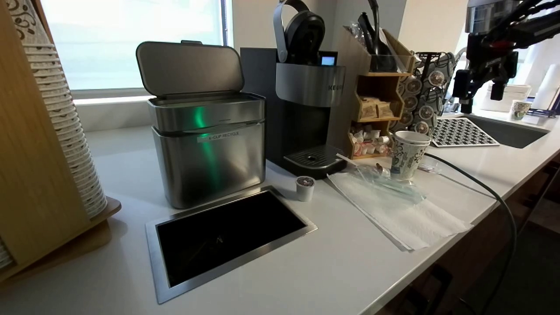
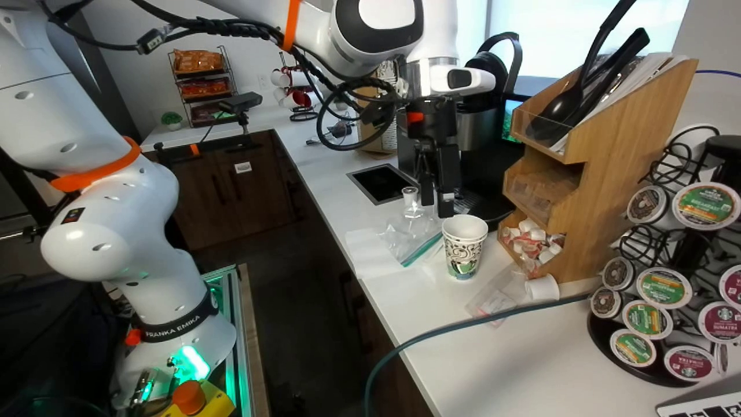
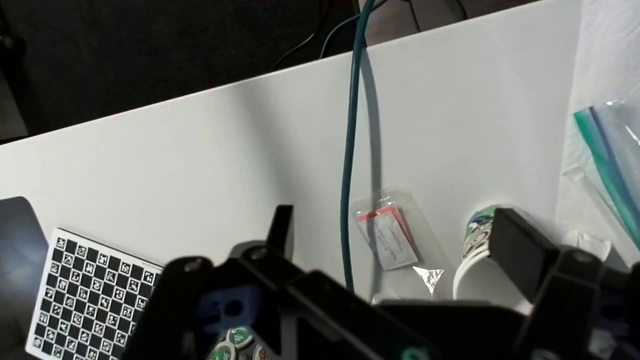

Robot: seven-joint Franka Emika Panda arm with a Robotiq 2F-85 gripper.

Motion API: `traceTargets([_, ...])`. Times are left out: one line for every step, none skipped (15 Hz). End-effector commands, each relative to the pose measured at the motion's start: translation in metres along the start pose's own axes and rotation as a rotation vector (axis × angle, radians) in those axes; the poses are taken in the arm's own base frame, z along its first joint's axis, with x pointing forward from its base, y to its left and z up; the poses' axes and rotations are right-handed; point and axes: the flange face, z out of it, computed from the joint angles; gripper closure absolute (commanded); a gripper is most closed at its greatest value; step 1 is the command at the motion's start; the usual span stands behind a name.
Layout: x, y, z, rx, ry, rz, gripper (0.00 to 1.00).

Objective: Unstack the cups on the table

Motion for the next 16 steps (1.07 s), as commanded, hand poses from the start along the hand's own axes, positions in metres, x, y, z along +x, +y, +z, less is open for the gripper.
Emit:
traceTargets([0.009, -0.006, 0.015, 0.133, -0.042, -0.002, 0.0])
traceTargets([0.011, -0.006, 0.025, 0.189, -0.055, -0.023, 0.0])
traceTargets([0.012, -0.004, 0.033, 0.241, -0.072, -0.029, 0.0])
traceTargets([0.012, 0.0, 0.039, 0.295, -0.088, -0.038, 0.0])
traceTargets([0.013, 0.004, 0.045, 0.349, -0.101, -0.044, 0.0])
traceTargets([0.015, 0.009, 0.05, 0.407, -0.095, -0.047, 0.0])
traceTargets([0.016, 0.013, 0.05, 0.437, -0.104, -0.047, 0.0])
traceTargets([0.009, 0.006, 0.048, 0.366, -0.1, -0.038, 0.0])
traceTargets([0.012, 0.011, 0.051, 0.392, -0.098, -0.039, 0.0])
traceTargets([0.013, 0.014, 0.052, 0.403, -0.097, -0.038, 0.0])
traceTargets([0.017, 0.01, 0.052, 0.441, -0.067, 0.009, 0.0])
traceTargets([0.019, 0.006, 0.055, 0.487, -0.04, 0.052, 0.0])
traceTargets([0.022, 0.004, 0.057, 0.5, -0.004, 0.091, 0.0])
traceTargets([0.024, 0.0, 0.06, 0.507, 0.004, 0.115, 0.0])
traceTargets([0.025, -0.002, 0.063, 0.504, 0.028, 0.139, 0.0])
traceTargets([0.028, -0.002, 0.064, 0.488, 0.051, 0.16, 0.0])
